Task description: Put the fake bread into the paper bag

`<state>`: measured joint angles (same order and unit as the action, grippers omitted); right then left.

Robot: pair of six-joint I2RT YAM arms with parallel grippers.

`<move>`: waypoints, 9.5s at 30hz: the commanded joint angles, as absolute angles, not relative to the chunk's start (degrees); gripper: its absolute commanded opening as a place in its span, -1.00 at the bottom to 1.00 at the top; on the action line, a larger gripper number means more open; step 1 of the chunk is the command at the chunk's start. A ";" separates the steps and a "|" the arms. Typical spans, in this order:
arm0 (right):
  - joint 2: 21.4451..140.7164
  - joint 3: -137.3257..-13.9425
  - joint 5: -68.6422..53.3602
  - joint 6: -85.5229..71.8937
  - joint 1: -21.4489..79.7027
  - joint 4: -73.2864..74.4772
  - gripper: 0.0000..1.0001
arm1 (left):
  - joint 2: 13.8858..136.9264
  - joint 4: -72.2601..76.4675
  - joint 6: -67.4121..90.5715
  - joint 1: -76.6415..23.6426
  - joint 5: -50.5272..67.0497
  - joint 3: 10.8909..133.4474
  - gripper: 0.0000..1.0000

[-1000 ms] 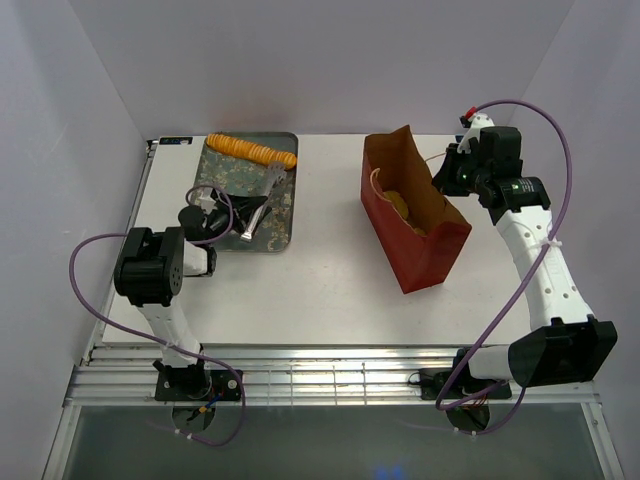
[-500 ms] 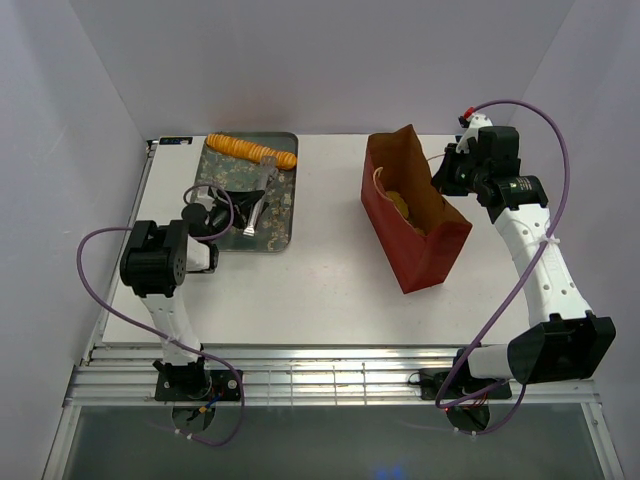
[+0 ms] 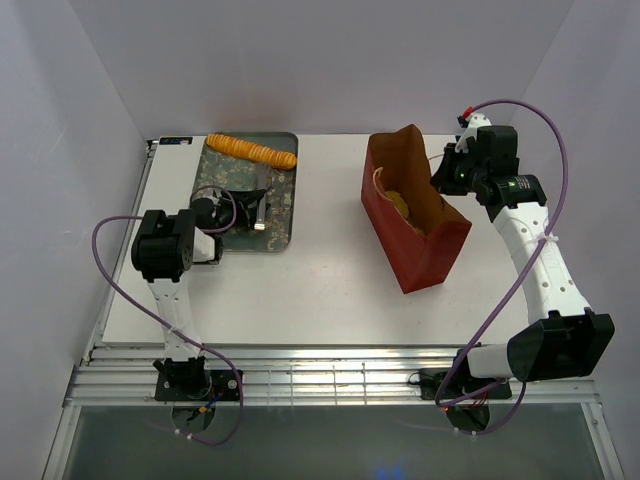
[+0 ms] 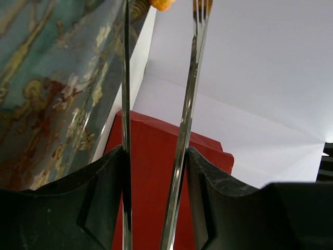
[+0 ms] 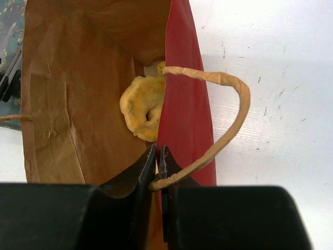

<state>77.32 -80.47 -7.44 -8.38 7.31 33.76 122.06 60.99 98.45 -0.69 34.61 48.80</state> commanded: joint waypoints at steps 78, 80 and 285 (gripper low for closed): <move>78.66 -81.56 -5.98 -7.03 7.47 31.64 -0.75 | 123.24 48.26 95.28 -3.60 40.87 59.51 -0.76; 78.75 -81.56 -6.15 -7.21 7.47 31.64 -0.75 | 118.49 47.64 92.65 -3.60 41.74 57.22 -0.77; 43.68 -68.03 -29.97 -17.58 7.47 39.11 0.82 | 104.68 14.06 36.03 -47.99 -26.19 51.33 0.29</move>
